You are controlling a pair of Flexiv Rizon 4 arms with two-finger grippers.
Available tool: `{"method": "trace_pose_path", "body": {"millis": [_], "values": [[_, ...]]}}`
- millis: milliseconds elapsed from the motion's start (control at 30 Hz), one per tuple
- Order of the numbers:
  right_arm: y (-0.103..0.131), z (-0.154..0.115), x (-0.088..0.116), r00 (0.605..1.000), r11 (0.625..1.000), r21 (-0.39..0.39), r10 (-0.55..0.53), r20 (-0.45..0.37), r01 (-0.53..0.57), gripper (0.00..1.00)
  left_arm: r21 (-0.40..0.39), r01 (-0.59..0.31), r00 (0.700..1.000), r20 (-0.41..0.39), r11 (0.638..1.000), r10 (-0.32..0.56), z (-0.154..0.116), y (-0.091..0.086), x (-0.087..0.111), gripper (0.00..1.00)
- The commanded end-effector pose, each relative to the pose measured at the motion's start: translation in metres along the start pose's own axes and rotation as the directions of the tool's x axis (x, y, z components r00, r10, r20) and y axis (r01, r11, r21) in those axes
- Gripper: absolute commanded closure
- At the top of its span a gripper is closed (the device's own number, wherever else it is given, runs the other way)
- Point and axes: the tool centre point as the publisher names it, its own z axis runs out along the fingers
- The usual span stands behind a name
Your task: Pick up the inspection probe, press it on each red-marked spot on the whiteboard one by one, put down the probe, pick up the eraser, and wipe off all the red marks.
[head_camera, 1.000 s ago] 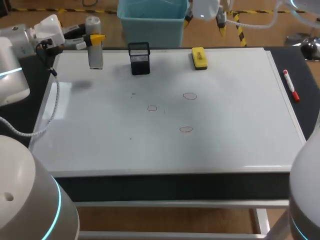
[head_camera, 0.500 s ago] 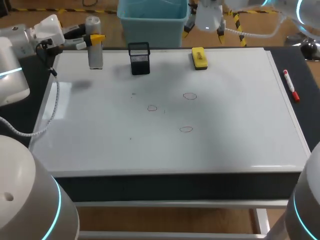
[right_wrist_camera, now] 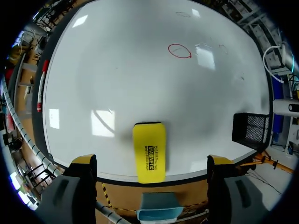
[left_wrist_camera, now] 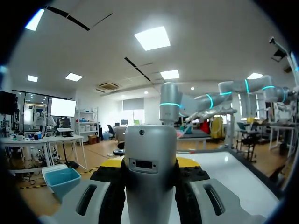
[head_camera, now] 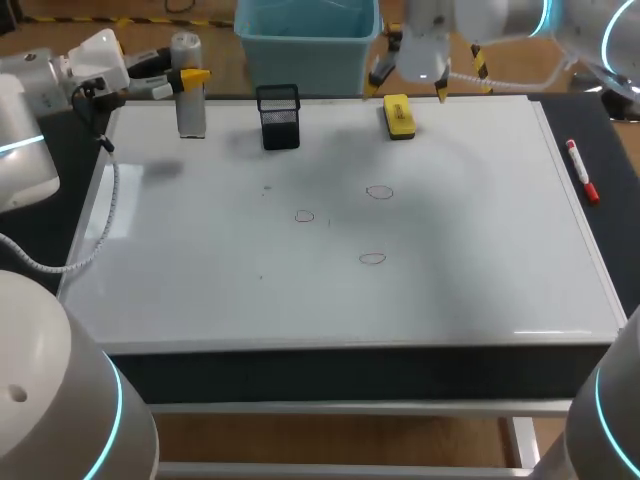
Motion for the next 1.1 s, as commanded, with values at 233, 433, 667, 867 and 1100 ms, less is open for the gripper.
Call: {"method": "trace_pose_path", "body": {"millis": [233,433,667,867,1100], "values": [[-0.006,0.02,-0.006,1.0,0.999,-0.05,-0.016,-0.01,0.015,0.0,0.0,-0.002,1.0,0.003,1.0,0.002,0.001,-0.001,0.001,1.0],[-0.005,0.029,-0.003,1.0,0.998,-0.068,-0.015,0.005,0.015,0.0,0.0,-0.002,1.0,0.003,1.0,0.002,0.001,-0.001,0.001,1.0],[-0.004,0.031,0.0,0.999,0.996,-0.08,-0.046,0.008,0.047,0.0,0.0,-0.002,1.0,0.003,1.0,0.002,0.001,-0.001,0.001,1.0],[-0.004,0.032,0.003,0.998,0.994,-0.096,-0.06,-0.006,0.059,0.0,0.0,-0.002,1.0,0.003,1.0,0.002,0.001,-0.001,0.001,1.0],[-0.002,0.036,0.003,0.998,0.992,-0.11,-0.067,-0.017,0.065,0.59,0.0,-0.002,1.0,0.003,1.0,0.002,0.001,-0.001,0.001,1.0]]}}
